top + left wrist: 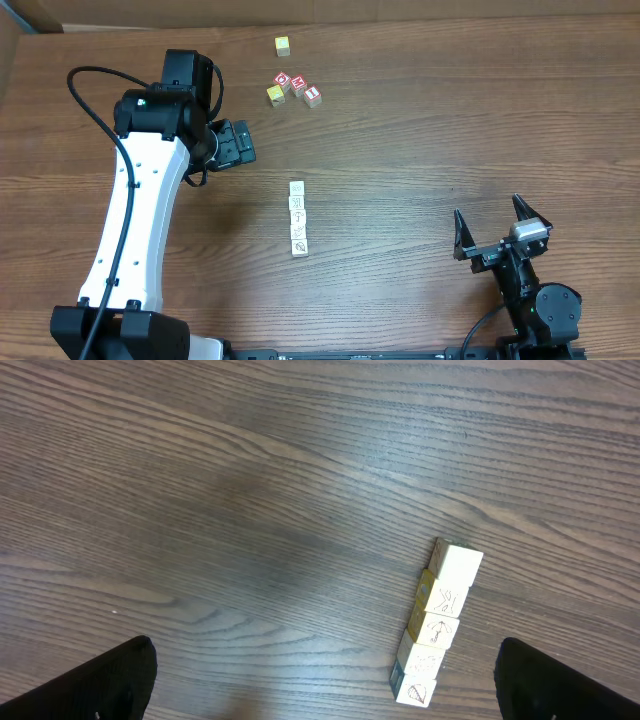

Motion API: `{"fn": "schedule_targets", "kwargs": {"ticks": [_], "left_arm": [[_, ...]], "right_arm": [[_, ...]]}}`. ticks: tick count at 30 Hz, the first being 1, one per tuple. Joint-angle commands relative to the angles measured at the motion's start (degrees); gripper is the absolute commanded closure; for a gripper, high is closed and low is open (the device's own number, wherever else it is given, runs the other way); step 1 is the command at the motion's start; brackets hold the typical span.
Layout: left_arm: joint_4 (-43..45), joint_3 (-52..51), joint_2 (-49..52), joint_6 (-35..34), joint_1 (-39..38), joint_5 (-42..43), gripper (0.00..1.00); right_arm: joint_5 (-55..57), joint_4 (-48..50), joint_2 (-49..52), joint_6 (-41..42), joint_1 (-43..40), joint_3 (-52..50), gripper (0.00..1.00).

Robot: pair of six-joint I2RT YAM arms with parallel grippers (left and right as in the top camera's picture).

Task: Flip 5 blocks

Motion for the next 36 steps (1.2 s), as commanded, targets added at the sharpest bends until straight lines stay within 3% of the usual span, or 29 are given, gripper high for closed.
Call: {"fn": "schedule_targets", "kwargs": {"ticks": [1,11,19,25,31,36], "left_arm": [[-0.13,-0.17,0.09,-0.39,-0.13,0.26,0.00],[-0.13,-0.17,-4.63,-0.37,-0.22,0.24,0.00],[-0.13,-0.17,-23.89,-0.37,-0.09,0.24,0.00],[-0.15,-0.17,-39.47,-0.09,-0.09,-4.94,0.00],[-3.61,-0.87,-47.67,0.26,-0.26,-5.49,0.00],[-3.78,-9.31,-54.60,-0.90,1.49,-5.35,0.00]], "right_arm": [[-0.35,0.35,-0.57,-0.39,-0.22,-0.61,0.00],[-0.35,0.35,-0.57,-0.39,-0.22,-0.61,0.00],[-0.35,0.35,-0.57,-0.39,-0.22,-0.61,0.00],[-0.35,0.35,-0.57,-0.39,-0.22,-0.61,0.00],[-0.35,0.35,-0.57,-0.39,-0.22,-0.61,0.00],[-0.35,0.35,-0.57,-0.42,-0.22,-0.61,0.00]]}}
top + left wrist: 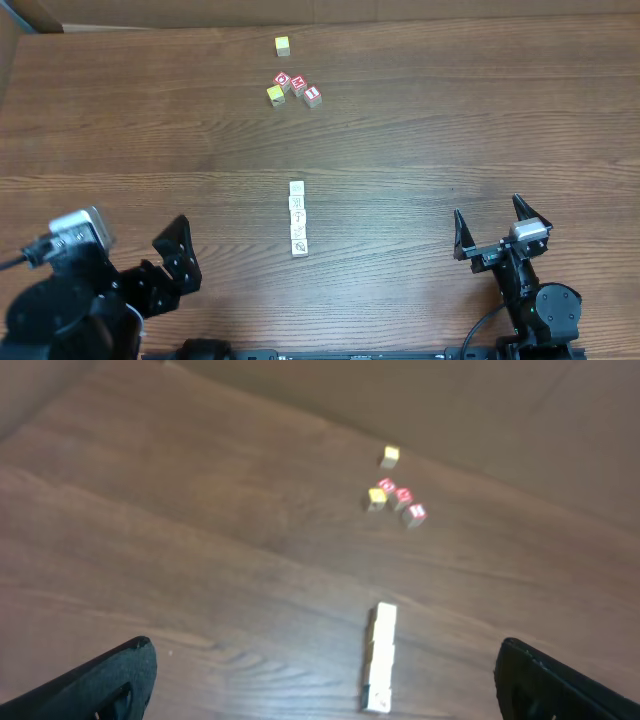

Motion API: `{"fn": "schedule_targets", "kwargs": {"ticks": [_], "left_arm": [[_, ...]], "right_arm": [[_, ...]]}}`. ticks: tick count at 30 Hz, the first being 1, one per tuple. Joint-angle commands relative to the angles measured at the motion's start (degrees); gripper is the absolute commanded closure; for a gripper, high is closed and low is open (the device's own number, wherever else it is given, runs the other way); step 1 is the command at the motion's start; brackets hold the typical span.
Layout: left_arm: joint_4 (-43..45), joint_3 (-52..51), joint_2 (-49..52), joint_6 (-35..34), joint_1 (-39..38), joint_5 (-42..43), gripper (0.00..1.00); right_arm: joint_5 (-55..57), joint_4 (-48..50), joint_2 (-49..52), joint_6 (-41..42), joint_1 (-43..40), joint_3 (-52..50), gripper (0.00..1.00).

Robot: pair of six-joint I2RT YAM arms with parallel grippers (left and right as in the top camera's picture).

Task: Flip 5 blocks

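Observation:
A straight row of several pale blocks (pixel 297 218) lies at the table's middle, printed faces up; the left wrist view shows the same pale row (pixel 380 658) blurred. My left gripper (pixel 181 256) sits low at the front left, open and empty, well left of the row. In its wrist view the left gripper (pixel 325 700) has both fingertips (pixel 115 678) wide apart. My right gripper (pixel 488 214) stands open at the front right, holding nothing.
A loose cluster of red and yellow blocks (pixel 292 88) lies at the back of the brown wooden table (pixel 450 120), with a single yellow block (pixel 283 45) beyond it. The wrist view shows this cluster (pixel 397 496) too.
My left arm was stretched over the back left of the table, gripper left of the row. Now it is pulled back to the front left corner. Blocks and right arm are unchanged.

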Motion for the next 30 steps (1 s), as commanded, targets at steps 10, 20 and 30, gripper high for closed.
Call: {"fn": "schedule_targets", "kwargs": {"ticks": [10,20,30], "left_arm": [[10.58,-32.50,-21.18,-10.01,3.54,0.28,0.00],[51.65,-51.63,-37.44,-10.84,6.73,5.57,0.00],[108.17,-71.28,-40.48,-8.92,6.58,7.39,0.00]], "right_arm": [[-0.33,0.33,-0.57,-0.20,-0.22,-0.61,0.00],[-0.33,0.33,-0.57,-0.22,-0.22,-0.61,0.00],[-0.33,0.33,-0.57,-0.20,-0.22,-0.61,0.00]]}}
